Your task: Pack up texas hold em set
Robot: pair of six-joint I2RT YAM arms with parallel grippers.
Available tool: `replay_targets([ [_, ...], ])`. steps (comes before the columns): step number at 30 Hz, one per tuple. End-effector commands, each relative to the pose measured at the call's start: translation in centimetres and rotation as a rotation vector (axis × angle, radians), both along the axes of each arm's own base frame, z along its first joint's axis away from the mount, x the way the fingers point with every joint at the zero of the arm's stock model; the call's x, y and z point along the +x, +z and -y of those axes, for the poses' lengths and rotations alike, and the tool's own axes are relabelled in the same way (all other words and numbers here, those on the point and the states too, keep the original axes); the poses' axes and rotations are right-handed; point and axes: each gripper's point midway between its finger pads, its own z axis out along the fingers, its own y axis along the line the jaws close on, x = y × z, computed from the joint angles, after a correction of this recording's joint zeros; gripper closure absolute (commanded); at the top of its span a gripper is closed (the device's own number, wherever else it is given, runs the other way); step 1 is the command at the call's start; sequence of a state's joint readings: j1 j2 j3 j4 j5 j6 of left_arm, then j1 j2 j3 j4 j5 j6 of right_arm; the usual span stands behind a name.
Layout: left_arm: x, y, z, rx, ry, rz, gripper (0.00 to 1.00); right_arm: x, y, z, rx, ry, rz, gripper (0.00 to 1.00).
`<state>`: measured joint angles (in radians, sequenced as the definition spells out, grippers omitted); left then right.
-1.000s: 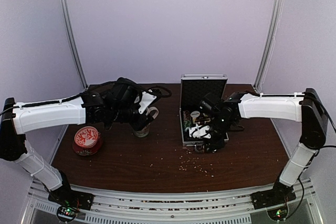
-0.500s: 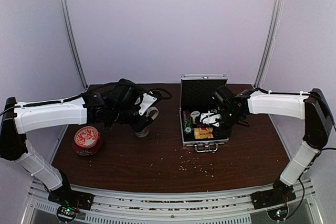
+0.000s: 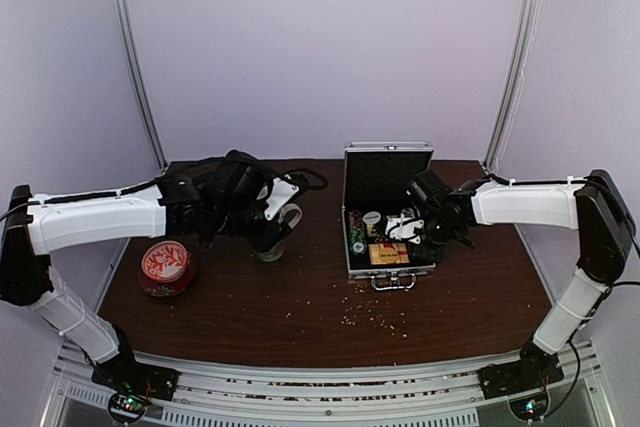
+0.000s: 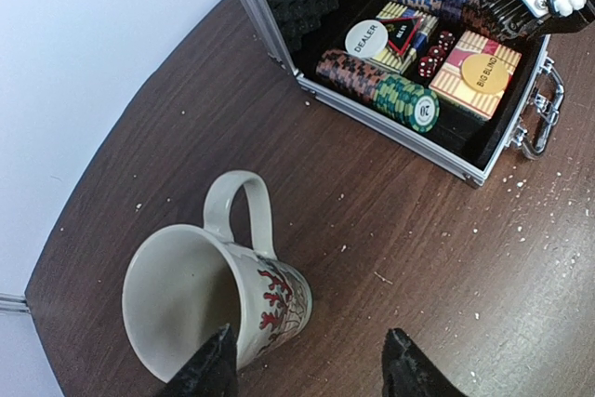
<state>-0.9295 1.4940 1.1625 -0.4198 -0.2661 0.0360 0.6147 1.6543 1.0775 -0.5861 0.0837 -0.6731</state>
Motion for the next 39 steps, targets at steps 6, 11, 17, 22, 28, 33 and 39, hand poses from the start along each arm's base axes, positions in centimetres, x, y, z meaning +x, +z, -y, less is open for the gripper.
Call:
replay_targets([
  [6,0.4,0.2,0.7,-0.009,-0.01,0.007,0.46,0.9,-0.1,0.5,-0.015,-0.017,0.049,0.64],
  [11,0.4,0.1,0.7,-0.008,-0.009,0.002,0.46,0.9,-0.2,0.5,-0.018,-0.016,0.05,0.57],
  [17,0.3,-0.1,0.8,-0.006,-0.01,-0.002,0.46,0.8,-0.4,0.7,-0.025,-0.017,0.048,0.53],
  [22,0.4,-0.1,0.8,-0.004,-0.011,-0.003,0.46,0.9,-0.5,0.7,-0.029,-0.019,0.054,0.52],
  [28,0.3,-0.2,0.8,-0.001,-0.013,-0.008,0.46,1.2,-0.5,0.9,-0.041,-0.03,0.064,0.51],
  [33,0.3,-0.2,0.8,-0.001,-0.013,-0.008,0.46,1.0,-1.2,1.1,-0.065,-0.029,0.033,0.49],
  [39,0.3,-0.3,0.8,0.0,-0.012,-0.012,0.46,0.9,-1.6,1.7,-0.1,-0.033,0.013,0.48],
])
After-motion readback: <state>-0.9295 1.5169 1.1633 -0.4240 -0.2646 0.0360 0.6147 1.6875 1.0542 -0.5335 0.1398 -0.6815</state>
